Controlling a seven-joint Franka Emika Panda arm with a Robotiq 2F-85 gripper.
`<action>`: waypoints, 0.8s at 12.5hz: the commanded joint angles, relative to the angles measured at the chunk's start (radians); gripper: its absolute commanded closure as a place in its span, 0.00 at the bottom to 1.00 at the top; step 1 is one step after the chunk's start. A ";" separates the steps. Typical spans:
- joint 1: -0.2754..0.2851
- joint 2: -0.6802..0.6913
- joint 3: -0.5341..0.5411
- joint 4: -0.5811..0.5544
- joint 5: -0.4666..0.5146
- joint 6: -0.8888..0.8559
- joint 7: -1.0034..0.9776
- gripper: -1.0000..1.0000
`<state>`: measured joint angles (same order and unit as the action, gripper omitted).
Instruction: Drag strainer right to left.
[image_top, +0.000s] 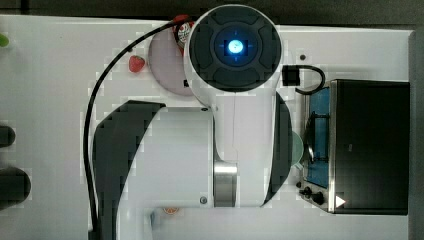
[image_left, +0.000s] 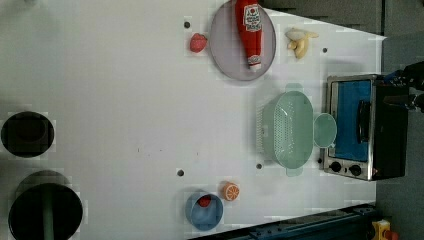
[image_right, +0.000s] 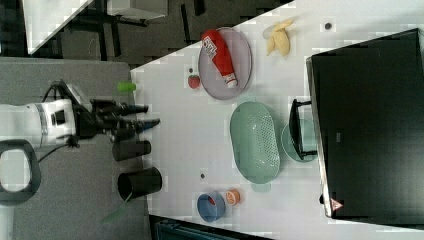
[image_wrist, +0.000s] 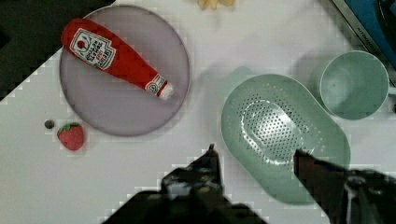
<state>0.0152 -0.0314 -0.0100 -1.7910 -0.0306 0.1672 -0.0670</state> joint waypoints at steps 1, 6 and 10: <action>-0.028 -0.464 -0.026 -0.144 -0.025 -0.288 0.139 0.21; -0.024 -0.429 -0.015 -0.211 -0.023 -0.245 0.139 0.00; -0.024 -0.318 -0.003 -0.362 -0.023 -0.059 0.183 0.00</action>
<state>-0.0113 -0.4741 -0.0189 -2.0137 -0.0489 0.1252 0.0483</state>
